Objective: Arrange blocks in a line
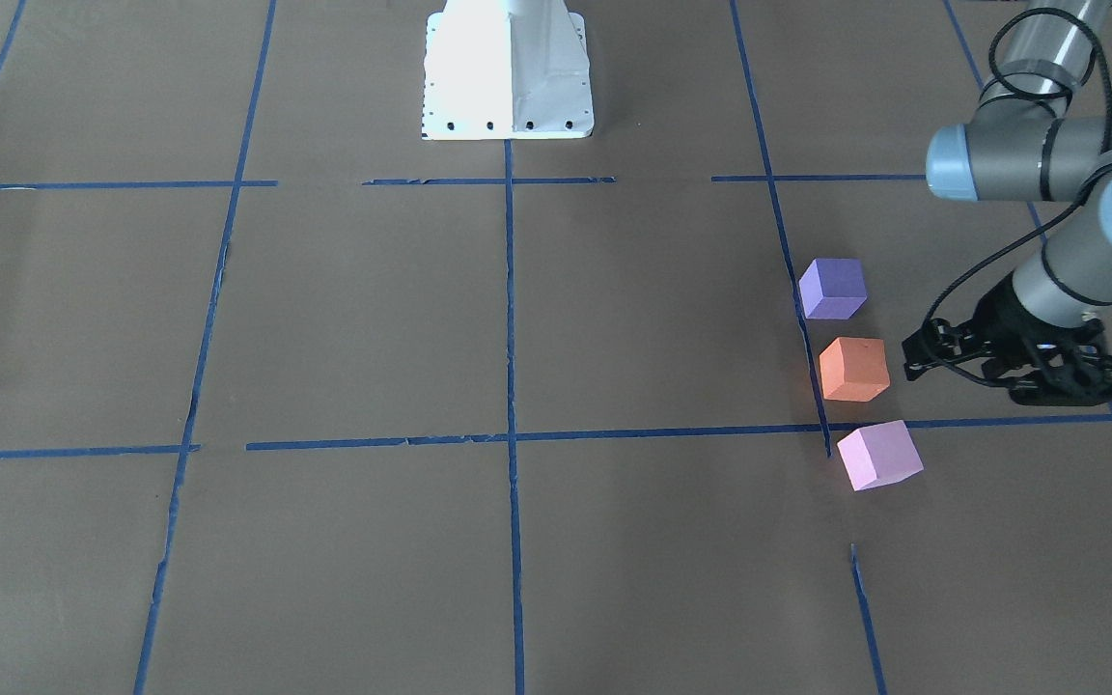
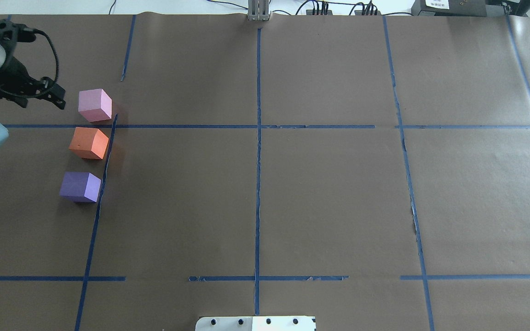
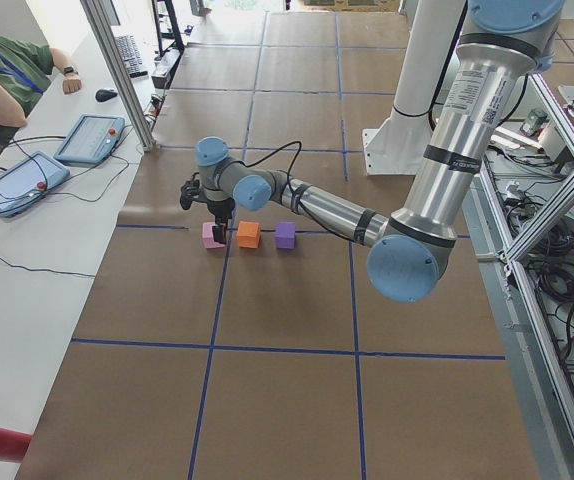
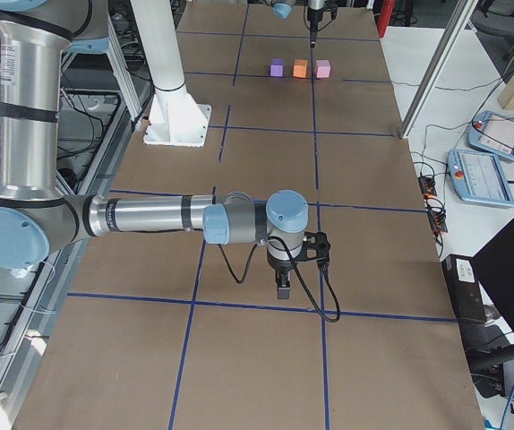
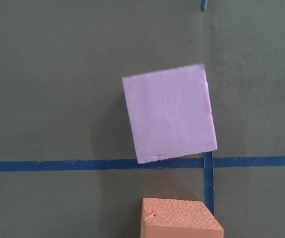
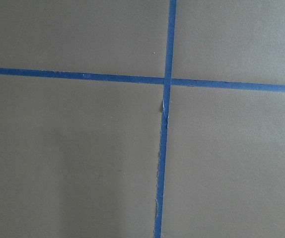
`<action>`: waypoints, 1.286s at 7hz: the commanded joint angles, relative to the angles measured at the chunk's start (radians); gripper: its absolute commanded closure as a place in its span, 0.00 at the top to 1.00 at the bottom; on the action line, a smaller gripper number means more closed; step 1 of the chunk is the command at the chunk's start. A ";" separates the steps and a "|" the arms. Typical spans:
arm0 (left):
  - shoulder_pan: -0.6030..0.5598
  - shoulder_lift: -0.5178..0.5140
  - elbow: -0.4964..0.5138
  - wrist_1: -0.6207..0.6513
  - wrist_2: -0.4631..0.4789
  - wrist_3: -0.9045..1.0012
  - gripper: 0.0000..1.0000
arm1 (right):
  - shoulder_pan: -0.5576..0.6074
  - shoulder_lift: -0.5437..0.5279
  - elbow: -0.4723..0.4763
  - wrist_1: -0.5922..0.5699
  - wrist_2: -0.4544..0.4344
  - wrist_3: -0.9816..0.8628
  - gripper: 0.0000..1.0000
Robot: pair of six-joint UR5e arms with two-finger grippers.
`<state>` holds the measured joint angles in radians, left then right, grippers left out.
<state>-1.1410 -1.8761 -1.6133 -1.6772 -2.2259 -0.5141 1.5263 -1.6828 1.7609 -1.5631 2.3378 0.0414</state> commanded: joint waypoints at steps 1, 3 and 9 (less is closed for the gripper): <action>-0.213 0.064 -0.025 0.207 0.009 0.488 1.00 | 0.000 0.000 0.000 0.000 0.000 0.000 1.00; -0.375 0.162 0.042 0.203 0.006 0.836 1.00 | 0.000 0.000 0.000 0.000 0.001 0.000 1.00; -0.442 0.206 0.095 0.205 -0.088 0.776 1.00 | 0.000 0.000 -0.001 0.000 0.000 0.000 1.00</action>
<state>-1.5834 -1.6728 -1.5179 -1.4708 -2.2541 0.3248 1.5263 -1.6828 1.7600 -1.5631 2.3378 0.0414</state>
